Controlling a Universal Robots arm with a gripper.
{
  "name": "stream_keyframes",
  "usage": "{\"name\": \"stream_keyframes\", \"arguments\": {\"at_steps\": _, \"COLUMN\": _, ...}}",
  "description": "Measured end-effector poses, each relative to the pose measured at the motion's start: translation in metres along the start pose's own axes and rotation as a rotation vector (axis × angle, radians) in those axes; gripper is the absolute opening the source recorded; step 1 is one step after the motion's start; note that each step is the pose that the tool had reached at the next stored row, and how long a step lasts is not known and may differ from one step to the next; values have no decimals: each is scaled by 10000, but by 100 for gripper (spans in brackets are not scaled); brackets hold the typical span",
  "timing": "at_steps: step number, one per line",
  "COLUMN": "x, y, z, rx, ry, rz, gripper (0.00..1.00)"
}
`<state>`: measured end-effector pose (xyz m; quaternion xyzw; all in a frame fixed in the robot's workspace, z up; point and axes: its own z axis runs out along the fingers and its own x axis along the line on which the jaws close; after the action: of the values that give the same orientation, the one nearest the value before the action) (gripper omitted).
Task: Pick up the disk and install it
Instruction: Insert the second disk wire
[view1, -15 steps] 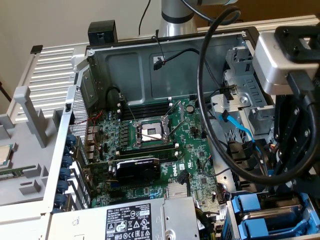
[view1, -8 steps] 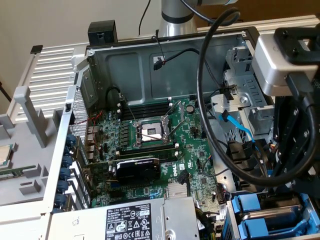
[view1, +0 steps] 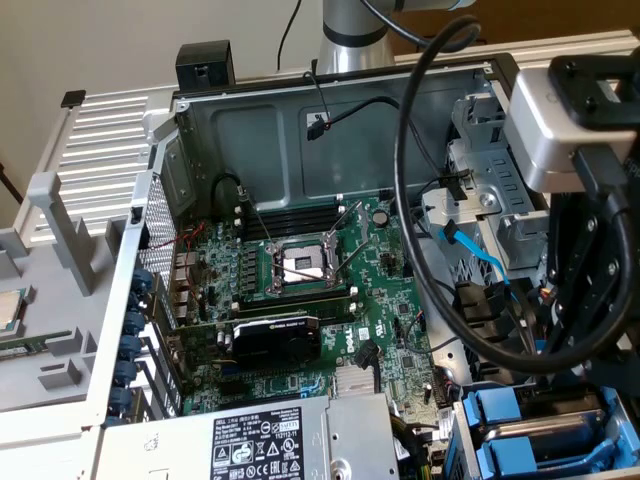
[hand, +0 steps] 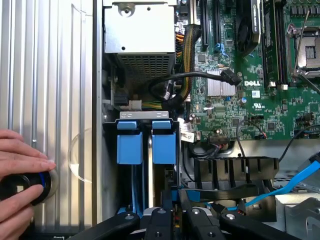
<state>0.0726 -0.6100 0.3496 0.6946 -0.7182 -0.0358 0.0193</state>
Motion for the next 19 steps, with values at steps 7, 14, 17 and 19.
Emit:
{"name": "stream_keyframes", "arguments": {"at_steps": 7, "x": 0, "y": -3, "z": 0, "rx": 0, "ry": 1, "rz": -1, "gripper": 16}}
{"name": "stream_keyframes", "arguments": {"at_steps": 14, "x": 0, "y": -3, "z": 3, "rx": 0, "ry": 0, "rz": 8, "gripper": 16}}
{"name": "stream_keyframes", "arguments": {"at_steps": 17, "x": 0, "y": -4, "z": 4, "rx": 1, "ry": -10, "rz": 113, "gripper": 16}}
{"name": "stream_keyframes", "arguments": {"at_steps": 19, "x": 0, "y": -4, "z": 3, "rx": -11, "ry": -20, "rz": 253, "gripper": 16}}
